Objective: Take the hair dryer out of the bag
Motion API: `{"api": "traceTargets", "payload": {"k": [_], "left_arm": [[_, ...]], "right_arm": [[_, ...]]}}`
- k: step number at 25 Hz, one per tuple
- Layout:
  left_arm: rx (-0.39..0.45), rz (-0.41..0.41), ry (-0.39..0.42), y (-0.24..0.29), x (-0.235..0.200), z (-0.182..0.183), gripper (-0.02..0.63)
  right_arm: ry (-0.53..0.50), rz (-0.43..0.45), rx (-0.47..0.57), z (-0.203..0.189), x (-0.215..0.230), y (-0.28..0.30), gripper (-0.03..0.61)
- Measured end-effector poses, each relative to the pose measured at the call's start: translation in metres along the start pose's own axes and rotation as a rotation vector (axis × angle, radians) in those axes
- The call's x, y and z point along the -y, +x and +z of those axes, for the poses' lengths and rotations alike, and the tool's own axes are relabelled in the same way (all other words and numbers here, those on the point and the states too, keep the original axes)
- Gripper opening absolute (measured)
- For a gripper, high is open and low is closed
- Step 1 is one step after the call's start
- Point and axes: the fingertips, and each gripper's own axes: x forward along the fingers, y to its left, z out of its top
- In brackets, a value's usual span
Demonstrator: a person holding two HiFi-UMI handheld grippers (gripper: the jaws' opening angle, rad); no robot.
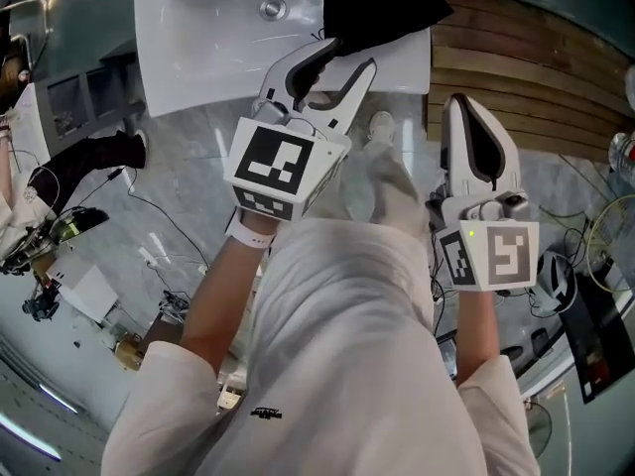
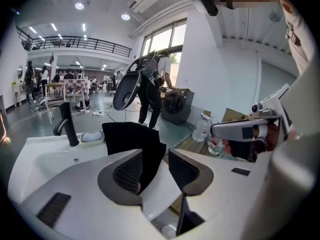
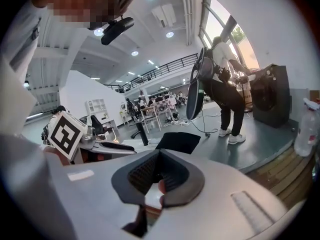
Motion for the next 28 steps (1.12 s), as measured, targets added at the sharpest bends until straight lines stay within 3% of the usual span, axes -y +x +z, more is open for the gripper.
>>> {"api": "traceTargets", "payload": {"k": [7,10,16,17,20,28], "left_arm": [[-0.138,0.025,0.21,0.051,-0.014,-0.027,0.21],[-0.15,0.008,0.276,0.068,-0.01,-0.031,0.265],[-0.179,0.054,0.381,0.085,-0.019,-0.048,0.265],[-0.178,0.074,0.371,0.086,-0.023,-0.05,0.236],[-0.135,0.112,0.273,0.081,-0.029,-0.042,0.037],[-0.091,-0.028,0.049,0.072,-0.039,0.003,0.018]], "right_arm": [[-0.002,-0.013,-0.013,-0.007,0.012,0.025,0.011],[0.005,-0.015,-0.016,-0.01,0.017,0.033,0.011],[0.012,-0.011,-0.028,-0.021,0.013,0.04,0.011],[0.011,-0.009,-0.032,-0.023,0.012,0.04,0.011],[0.009,-0.003,-0.048,-0.03,0.012,0.035,0.011],[-0.007,-0.002,-0.074,-0.04,0.012,0.046,0.011]]}}
